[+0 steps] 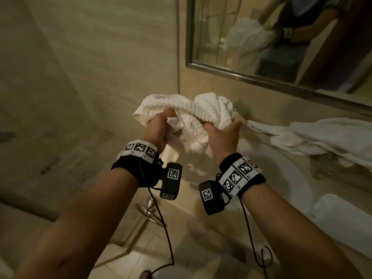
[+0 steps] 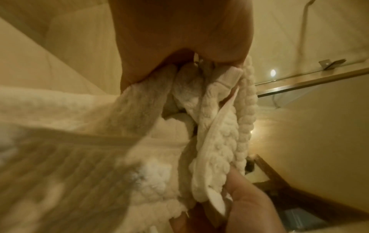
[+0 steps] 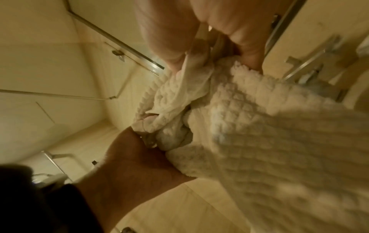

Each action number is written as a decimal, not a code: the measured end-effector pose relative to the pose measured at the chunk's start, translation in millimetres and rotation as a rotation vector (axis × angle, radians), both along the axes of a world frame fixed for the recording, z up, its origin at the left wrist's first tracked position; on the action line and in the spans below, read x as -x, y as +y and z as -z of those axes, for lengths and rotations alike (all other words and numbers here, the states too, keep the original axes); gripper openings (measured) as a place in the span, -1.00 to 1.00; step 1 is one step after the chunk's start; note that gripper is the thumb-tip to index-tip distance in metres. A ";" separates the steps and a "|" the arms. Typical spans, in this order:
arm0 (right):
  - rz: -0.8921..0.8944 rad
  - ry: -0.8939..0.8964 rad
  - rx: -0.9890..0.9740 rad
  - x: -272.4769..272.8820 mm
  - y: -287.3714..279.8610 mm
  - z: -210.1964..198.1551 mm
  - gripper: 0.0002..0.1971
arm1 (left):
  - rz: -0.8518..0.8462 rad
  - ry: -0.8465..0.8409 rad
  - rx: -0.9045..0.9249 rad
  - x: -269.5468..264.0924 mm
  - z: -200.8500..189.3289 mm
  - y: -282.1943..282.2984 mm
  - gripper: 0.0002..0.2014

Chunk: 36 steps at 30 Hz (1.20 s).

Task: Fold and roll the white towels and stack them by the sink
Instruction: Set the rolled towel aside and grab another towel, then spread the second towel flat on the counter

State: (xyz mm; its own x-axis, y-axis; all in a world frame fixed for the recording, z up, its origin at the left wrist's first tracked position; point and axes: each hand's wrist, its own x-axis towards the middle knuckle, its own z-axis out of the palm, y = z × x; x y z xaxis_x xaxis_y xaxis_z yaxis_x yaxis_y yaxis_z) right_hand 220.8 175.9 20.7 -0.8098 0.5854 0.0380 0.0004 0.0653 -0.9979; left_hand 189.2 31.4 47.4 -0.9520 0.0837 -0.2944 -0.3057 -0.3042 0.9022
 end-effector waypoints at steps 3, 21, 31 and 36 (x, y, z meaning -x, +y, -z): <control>-0.037 -0.026 -0.048 5.7 -41.5 12.9 -0.03 | -0.012 -0.066 0.062 4.4 13.0 -48.6 -0.78; -0.380 -0.320 -0.083 8.3 -168.1 18.6 -0.38 | 0.468 -0.094 0.843 13.8 3.7 -203.1 -0.79; -0.472 -0.313 0.132 -2.9 -193.8 14.3 -0.63 | 0.632 -0.004 0.519 -9.1 -17.0 -214.8 -0.54; -0.439 -0.282 0.214 6.6 -191.0 13.9 -0.62 | 0.673 0.020 0.711 -9.2 3.6 -216.8 -0.05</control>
State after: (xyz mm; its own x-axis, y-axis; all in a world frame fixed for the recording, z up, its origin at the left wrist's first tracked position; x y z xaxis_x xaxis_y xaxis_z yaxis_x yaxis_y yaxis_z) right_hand 214.2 -15.1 6.8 -0.9409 0.1617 -0.2974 0.2871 -0.0845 -0.9542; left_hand 198.4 -185.4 43.7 -0.7755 0.4206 -0.4708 -0.1988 0.5452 0.8144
